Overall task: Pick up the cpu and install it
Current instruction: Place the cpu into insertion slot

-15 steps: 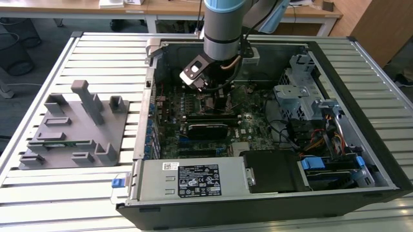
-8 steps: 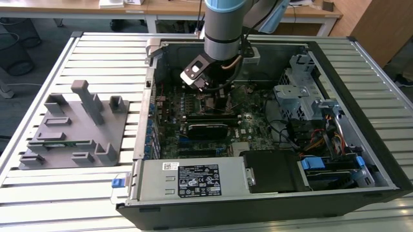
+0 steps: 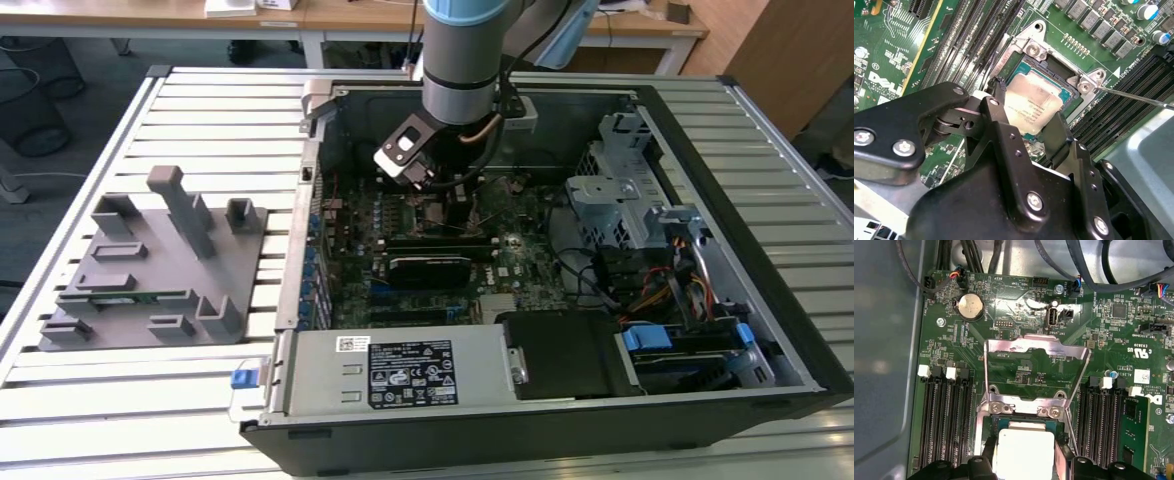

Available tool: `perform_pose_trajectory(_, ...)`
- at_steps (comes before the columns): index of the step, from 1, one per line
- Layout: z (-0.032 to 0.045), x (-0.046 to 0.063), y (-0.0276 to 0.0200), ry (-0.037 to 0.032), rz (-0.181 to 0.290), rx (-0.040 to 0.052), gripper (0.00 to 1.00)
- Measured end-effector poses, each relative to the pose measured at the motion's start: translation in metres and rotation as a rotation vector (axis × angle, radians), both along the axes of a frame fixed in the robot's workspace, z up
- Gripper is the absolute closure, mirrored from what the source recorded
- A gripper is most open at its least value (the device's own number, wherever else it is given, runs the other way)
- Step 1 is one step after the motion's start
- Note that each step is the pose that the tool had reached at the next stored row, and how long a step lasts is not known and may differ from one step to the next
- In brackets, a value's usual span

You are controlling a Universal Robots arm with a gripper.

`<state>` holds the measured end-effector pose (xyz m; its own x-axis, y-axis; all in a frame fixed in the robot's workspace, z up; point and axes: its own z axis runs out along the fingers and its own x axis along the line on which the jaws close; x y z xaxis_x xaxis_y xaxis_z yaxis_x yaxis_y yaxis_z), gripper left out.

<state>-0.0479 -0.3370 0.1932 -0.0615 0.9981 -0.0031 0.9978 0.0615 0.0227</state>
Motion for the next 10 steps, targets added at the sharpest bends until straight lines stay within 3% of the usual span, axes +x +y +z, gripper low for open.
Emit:
perform_pose_trajectory(9,-0.0005,0.0001,0.0002,-0.0004,0.000,0.0008,0.45)
perform_pose_trajectory(10,-0.0004,0.0000,0.0001,-0.0003,0.000,0.0005,0.38)
